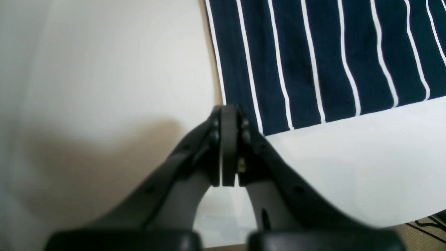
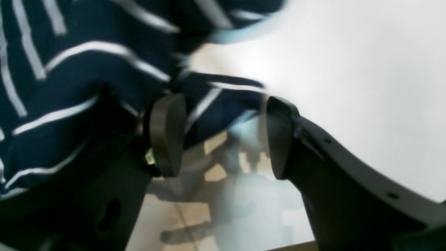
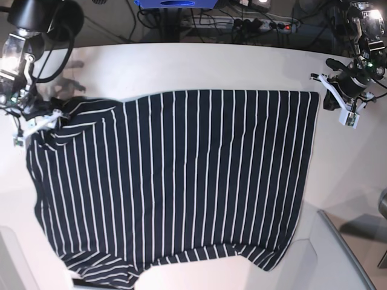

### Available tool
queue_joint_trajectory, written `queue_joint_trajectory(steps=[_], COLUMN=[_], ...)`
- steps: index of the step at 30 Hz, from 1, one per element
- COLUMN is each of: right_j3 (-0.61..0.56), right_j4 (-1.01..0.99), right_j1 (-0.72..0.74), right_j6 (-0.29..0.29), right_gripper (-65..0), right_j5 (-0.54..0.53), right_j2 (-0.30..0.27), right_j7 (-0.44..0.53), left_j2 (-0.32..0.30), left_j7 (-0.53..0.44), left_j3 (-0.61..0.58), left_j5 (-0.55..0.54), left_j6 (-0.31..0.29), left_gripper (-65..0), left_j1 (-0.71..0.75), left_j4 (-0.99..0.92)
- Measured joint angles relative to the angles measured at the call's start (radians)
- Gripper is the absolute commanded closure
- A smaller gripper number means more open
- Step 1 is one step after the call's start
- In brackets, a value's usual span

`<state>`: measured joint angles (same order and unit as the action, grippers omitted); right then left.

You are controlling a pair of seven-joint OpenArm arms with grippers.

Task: Layout the t-shirt on the table in an organized manner, then fold the t-shirt properly
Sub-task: 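Hold both corners and tug them outward to smooth the shirt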

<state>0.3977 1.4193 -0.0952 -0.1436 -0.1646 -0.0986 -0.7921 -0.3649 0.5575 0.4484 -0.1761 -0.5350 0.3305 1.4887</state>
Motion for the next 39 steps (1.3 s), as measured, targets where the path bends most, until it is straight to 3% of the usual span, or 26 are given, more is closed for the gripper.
queue_joint_trajectory(steps=[10,15,20,22,25,26,31,39], right_j3=[0.003,0.006,0.007,0.006,0.006,0.006,0.006,0.003], right_j4=[-0.002,-0.113,-0.146,-0.146,-0.145,-0.144,-0.056,0.386], right_j1=[0.0,0.031,0.039,0.034,0.034,0.034,-0.012,-0.183], right_j6=[0.004,0.003,0.003,0.003,-0.002,-0.003,0.007,0.004], right_gripper=[-34.8,-34.8,-34.1,-26.1,-2.0,0.0,0.0,-0.2], right_j5=[0.005,0.007,0.007,0.004,-0.01,-0.011,0.001,0.006], right_j2=[-0.003,-0.008,-0.008,-0.008,-0.005,-0.003,0.007,0.185], right_j7=[0.0,0.006,0.066,0.075,0.075,0.075,0.002,-0.221], left_j2=[-0.003,-0.003,-0.004,-0.003,0.007,0.006,-0.001,0.003], left_j7=[-0.001,0.0,-0.001,-0.001,0.0,0.0,-0.001,0.0], left_j3=[0.0,0.0,0.0,0.0,0.045,0.057,0.068,0.061], left_j5=[0.0,0.0,0.0,0.0,0.0,0.0,0.0,0.0], left_j6=[0.003,0.003,0.003,0.003,0.0,0.004,0.003,0.003], left_gripper=[0.0,0.0,0.0,0.0,0.0,0.0,0.0,0.0], left_j1=[0.013,0.013,0.013,0.013,0.013,0.013,0.013,0.014], left_j4=[0.0,0.0,0.0,0.0,0.0,0.0,0.0,0.0])
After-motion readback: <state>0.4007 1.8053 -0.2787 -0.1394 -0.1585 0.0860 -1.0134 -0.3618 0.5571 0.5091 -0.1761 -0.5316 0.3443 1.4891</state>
